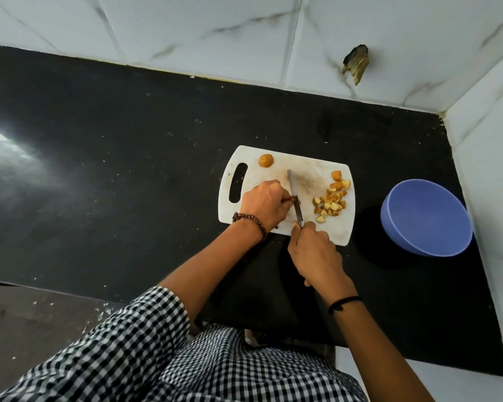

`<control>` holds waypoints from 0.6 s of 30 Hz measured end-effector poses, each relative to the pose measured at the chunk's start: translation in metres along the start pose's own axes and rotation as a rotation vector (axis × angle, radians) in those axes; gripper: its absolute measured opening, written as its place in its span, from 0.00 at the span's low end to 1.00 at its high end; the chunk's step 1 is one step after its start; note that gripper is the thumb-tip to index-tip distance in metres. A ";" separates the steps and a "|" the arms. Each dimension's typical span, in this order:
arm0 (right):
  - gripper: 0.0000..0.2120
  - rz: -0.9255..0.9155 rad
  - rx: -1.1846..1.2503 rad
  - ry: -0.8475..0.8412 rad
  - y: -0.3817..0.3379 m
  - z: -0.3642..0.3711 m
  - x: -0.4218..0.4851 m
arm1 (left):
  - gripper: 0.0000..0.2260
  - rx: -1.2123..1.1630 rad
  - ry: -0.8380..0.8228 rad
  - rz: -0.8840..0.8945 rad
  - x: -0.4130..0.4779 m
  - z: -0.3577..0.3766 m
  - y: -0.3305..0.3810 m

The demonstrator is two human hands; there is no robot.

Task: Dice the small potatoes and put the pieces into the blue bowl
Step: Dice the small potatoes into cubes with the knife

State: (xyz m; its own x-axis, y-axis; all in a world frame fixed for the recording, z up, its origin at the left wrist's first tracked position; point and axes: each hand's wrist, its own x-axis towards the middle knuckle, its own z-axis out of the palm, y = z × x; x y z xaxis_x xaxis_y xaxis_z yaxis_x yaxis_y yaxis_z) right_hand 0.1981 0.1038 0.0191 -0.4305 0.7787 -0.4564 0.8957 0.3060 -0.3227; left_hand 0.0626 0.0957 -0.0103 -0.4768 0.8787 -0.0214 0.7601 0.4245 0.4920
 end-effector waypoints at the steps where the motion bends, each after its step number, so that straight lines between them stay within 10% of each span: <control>1: 0.20 -0.001 -0.010 -0.005 0.001 0.000 -0.002 | 0.11 -0.003 -0.004 -0.002 0.000 0.000 0.000; 18: 0.20 0.014 -0.056 -0.108 0.033 -0.007 -0.054 | 0.12 -0.034 0.004 0.004 -0.003 0.005 0.002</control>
State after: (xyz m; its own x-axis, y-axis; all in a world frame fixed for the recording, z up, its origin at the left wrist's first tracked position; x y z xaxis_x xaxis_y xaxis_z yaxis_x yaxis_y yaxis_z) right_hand 0.2513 0.0761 0.0392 -0.4250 0.7206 -0.5478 0.9051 0.3285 -0.2701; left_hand 0.0674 0.0953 -0.0136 -0.4752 0.8797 -0.0161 0.7469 0.4130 0.5211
